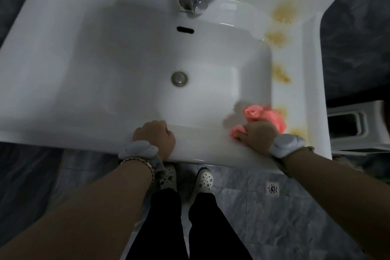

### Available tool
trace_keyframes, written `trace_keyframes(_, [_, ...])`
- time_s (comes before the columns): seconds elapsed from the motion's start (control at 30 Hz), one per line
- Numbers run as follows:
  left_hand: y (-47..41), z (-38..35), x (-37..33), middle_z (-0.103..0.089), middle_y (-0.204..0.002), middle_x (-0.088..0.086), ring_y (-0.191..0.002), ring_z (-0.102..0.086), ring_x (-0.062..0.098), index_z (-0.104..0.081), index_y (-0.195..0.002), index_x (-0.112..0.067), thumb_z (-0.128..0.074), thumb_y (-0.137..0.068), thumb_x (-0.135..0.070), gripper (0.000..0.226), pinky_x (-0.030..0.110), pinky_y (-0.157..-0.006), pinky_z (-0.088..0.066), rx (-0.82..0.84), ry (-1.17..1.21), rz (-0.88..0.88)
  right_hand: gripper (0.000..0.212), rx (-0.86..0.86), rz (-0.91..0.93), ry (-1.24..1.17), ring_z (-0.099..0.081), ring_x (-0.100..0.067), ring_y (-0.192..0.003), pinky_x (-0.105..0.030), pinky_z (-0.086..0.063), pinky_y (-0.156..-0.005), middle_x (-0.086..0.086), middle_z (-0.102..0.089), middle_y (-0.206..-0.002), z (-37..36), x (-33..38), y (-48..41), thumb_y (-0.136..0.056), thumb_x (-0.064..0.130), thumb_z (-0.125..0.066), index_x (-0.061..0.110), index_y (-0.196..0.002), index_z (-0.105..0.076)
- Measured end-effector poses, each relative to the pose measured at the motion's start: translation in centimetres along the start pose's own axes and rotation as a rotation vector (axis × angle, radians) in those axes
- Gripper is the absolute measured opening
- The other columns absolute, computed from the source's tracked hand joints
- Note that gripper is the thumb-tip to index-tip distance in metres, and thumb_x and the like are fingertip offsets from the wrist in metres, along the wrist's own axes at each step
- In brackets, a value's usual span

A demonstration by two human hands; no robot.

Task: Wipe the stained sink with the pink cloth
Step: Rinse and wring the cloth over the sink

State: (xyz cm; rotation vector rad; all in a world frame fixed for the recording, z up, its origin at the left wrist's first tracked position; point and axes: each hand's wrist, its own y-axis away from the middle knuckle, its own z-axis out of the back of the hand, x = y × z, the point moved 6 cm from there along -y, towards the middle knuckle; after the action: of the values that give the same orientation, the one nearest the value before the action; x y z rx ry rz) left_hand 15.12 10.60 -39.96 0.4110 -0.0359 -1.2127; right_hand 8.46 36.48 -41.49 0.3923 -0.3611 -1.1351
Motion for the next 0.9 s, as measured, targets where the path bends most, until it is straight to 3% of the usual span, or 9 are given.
trace_keyframes(0.1, [-0.1, -0.3, -0.5, -0.064, -0.095, 0.008, -0.089, -0.060, 0.027, -0.058, -0.086, -0.010, -0.042, -0.089, -0.022, 0.021, 0.031, -0.074, -0.042, 0.126, -0.045, -0.010, 0.036, 0.022, -0.089, -0.213, -0.059, -0.018, -0.099, -0.026, -0.032, -0.097, 0.003, -0.070, -0.092, 1.8, 0.1, 1.6, -0.094, 0.037, -0.038, 0.030, -0.080, -0.070])
trace_keyframes(0.23, [-1.0, 0.7, -2.3, -0.061, -0.090, 0.006, -0.101, -0.059, 0.028, -0.059, -0.084, -0.011, -0.042, -0.092, -0.019, 0.020, 0.025, -0.075, -0.043, 0.338, -0.047, -0.059, 0.040, 0.127, -0.393, -0.759, -0.057, -0.023, -0.083, -0.029, -0.041, -0.078, -0.015, -0.061, -0.083, 4.6, -0.9, 2.8, -0.095, 0.035, -0.045, 0.004, -0.082, -0.068])
trace_keyframes(0.37, [-2.8, 5.5, -7.6, -0.058, -0.077, 0.019, -0.082, -0.051, 0.029, -0.053, -0.066, -0.009, -0.044, -0.090, -0.026, 0.031, 0.036, -0.073, -0.039, 0.372, 0.571, -0.090, 0.051, 0.013, -0.471, -1.825, -0.061, -0.013, -0.052, -0.017, -0.052, -0.058, -0.002, -0.061, -0.050, 8.6, 0.3, 3.3, -0.097, 0.028, -0.040, 0.010, -0.057, -0.066])
trace_keyframes(0.43, [-3.3, 7.4, -10.9, -0.061, -0.106, 0.016, -0.102, -0.052, 0.025, -0.061, -0.095, -0.008, -0.046, -0.094, -0.030, 0.027, 0.037, -0.092, -0.038, 0.495, 0.962, -0.056, 0.047, 0.055, -0.367, -2.169, -0.057, -0.010, -0.048, -0.013, -0.049, -0.051, -0.004, -0.056, -0.049, 10.9, 1.8, 2.9, -0.098, 0.029, -0.031, 0.012, -0.062, -0.056])
trace_keyframes(0.57, [-4.4, 10.0, -16.1, -0.060, -0.104, 0.006, -0.100, -0.054, 0.019, -0.060, -0.102, -0.020, -0.049, -0.088, -0.041, 0.028, 0.035, -0.092, -0.038, 0.786, 1.149, -0.134, 0.043, -0.033, -0.390, -2.427, -0.054, -0.021, -0.078, -0.028, -0.049, -0.079, -0.012, -0.044, -0.076, 13.9, 1.6, 3.1, -0.091, 0.047, -0.035, 0.009, -0.088, -0.055])
trace_keyframes(0.67, [-5.4, 10.7, -17.8, -0.057, -0.086, 0.011, -0.085, -0.052, 0.021, -0.060, -0.084, -0.013, -0.054, -0.089, -0.020, 0.011, 0.030, -0.076, -0.038, 0.735, 1.013, -0.144, 0.070, 0.025, -0.366, -2.460, -0.068, -0.025, -0.074, -0.036, -0.058, -0.060, -0.013, -0.066, -0.075, 14.1, 1.0, 3.1, -0.088, 0.063, -0.028, 0.006, -0.078, -0.066])
trace_keyframes(0.73, [-5.9, 10.8, -18.6, -0.056, -0.082, 0.012, -0.083, -0.051, 0.021, -0.061, -0.091, -0.008, -0.052, -0.089, -0.013, 0.010, 0.029, -0.073, -0.039, 0.640, 0.872, -0.168, 0.069, 0.135, -0.347, -2.461, -0.068, -0.023, -0.071, -0.034, -0.058, -0.064, -0.007, -0.068, -0.071, 14.0, 0.8, 2.9, -0.086, 0.066, -0.030, 0.009, -0.072, -0.067])
trace_keyframes(0.83, [-6.7, 10.4, -20.4, -0.054, -0.122, 0.025, -0.109, -0.054, 0.032, -0.047, -0.127, 0.001, -0.045, -0.092, -0.009, 0.036, 0.037, -0.089, -0.046, 0.544, 0.661, -0.294, 0.041, 0.296, -0.264, -2.221, -0.069, -0.023, -0.074, -0.032, -0.057, -0.072, -0.010, -0.071, -0.080, 13.5, -0.2, 2.2, -0.086, 0.043, -0.042, 0.012, -0.091, -0.068])
trace_keyframes(0.9, [-7.4, 10.6, -22.1, -0.050, -0.129, 0.026, -0.118, -0.050, 0.036, -0.043, -0.128, 0.003, -0.044, -0.091, -0.006, 0.038, 0.041, -0.099, -0.043, 0.460, 0.586, -0.363, 0.024, 0.373, -0.260, -2.053, -0.069, -0.022, -0.072, -0.032, -0.058, -0.068, -0.011, -0.070, -0.082, 13.2, -1.5, 1.6, -0.083, 0.024, -0.051, 0.011, -0.100, -0.062])
